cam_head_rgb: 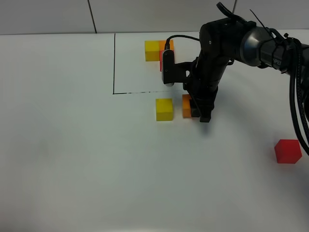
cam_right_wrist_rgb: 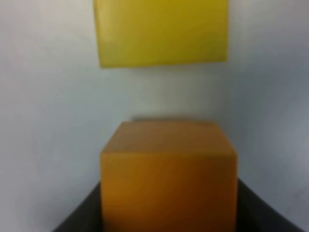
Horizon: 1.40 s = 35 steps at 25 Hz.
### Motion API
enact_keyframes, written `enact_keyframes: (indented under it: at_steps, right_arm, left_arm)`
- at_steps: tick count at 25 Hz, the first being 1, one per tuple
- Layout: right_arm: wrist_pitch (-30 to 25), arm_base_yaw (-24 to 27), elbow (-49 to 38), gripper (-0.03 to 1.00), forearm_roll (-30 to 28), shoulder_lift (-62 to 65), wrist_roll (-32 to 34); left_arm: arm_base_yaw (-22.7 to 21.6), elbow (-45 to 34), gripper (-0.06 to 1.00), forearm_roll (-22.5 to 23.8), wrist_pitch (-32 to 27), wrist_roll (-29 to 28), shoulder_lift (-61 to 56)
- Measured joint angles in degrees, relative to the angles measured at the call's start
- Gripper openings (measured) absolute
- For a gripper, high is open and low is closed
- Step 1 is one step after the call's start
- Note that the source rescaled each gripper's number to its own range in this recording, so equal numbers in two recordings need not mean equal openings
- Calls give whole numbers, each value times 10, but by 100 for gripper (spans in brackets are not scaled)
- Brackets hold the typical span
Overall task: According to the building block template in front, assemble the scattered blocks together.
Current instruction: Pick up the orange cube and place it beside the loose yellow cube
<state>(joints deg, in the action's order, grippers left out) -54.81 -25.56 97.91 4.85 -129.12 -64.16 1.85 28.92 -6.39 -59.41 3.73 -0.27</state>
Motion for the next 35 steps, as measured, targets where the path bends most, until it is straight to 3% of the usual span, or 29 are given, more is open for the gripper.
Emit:
enact_keyframes:
  at_steps: [35]
  right_arm:
    - [35,-22,3,1,10,-24,0]
  left_arm:
    - [0,0,79,0,0,0,0]
